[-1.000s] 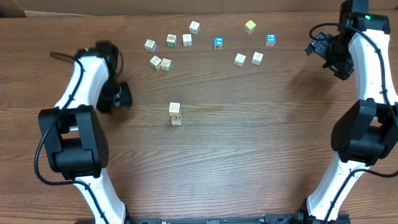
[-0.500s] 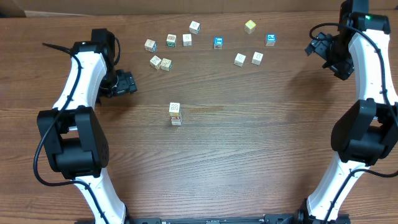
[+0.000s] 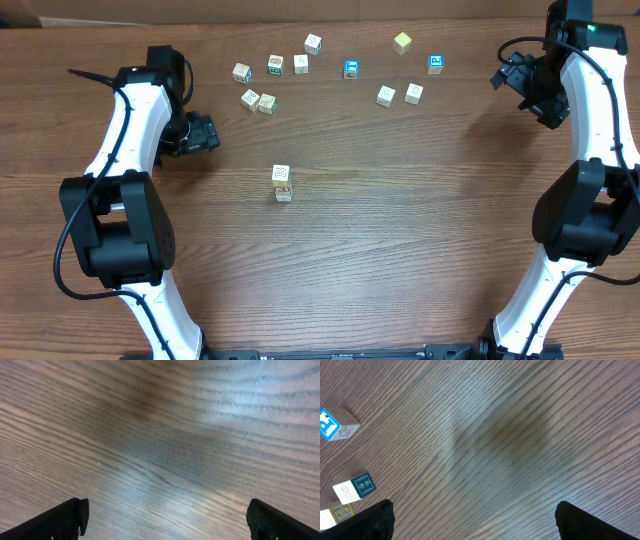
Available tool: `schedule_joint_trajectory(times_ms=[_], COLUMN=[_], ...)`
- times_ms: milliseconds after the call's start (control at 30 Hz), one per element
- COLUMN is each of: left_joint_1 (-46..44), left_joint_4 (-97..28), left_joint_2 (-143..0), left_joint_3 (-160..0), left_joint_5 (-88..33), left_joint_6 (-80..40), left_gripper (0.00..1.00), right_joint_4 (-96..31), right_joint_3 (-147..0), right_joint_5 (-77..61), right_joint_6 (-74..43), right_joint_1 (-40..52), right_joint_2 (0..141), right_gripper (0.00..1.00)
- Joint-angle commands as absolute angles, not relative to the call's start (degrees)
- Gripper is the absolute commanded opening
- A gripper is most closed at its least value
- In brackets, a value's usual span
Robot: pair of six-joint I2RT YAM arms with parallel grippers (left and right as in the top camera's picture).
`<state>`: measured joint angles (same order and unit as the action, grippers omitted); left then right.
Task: Form a tower
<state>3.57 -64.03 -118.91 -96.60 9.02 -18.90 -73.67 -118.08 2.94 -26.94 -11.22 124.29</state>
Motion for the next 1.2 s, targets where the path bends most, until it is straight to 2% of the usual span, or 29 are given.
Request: schedule_joint_trajectory(times_ms=[0, 300, 500, 600, 933, 1167], left_joint_1=[4.6, 4.6, 4.6, 4.6, 4.6, 4.6], left_joint_4=[-62.2, -54.2, -35.9, -29.7, -1.2, 16.9], left_joint_2=[-117.7, -104.6, -97.6, -95.4, -83.8, -77.9], left_joint_3=[-97.0, -96.9, -93.6, -89.0, -59.3, -39.9], left_joint_5=[10.9, 10.9, -2.5, -5.9, -11.5, -11.5], left_joint_6=[-18.0, -17.5, 2.7, 7.9, 7.2, 0.4], left_gripper=[1.00, 1.00, 1.00, 1.00, 1.00, 1.00], right_joint_4=[-73.5, -73.5, -73.5, -73.5, -73.5, -73.5], right_joint_3=[-119.7, -119.7, -119.7, -119.7, -119.7, -119.7], right_joint_5=[2.9, 2.9, 2.9, 2.9, 2.9, 2.9], right_joint_6=[-26.7, -26.7, -26.7, -26.7, -26.7, -26.7], right_joint_1=[-11.2, -11.2, -11.2, -11.2, -11.2, -11.2], right_joint_2=[123.5, 123.5, 123.5, 123.5, 123.5, 123.5], right_gripper=[1.00, 1.00, 1.00, 1.00, 1.00, 1.00])
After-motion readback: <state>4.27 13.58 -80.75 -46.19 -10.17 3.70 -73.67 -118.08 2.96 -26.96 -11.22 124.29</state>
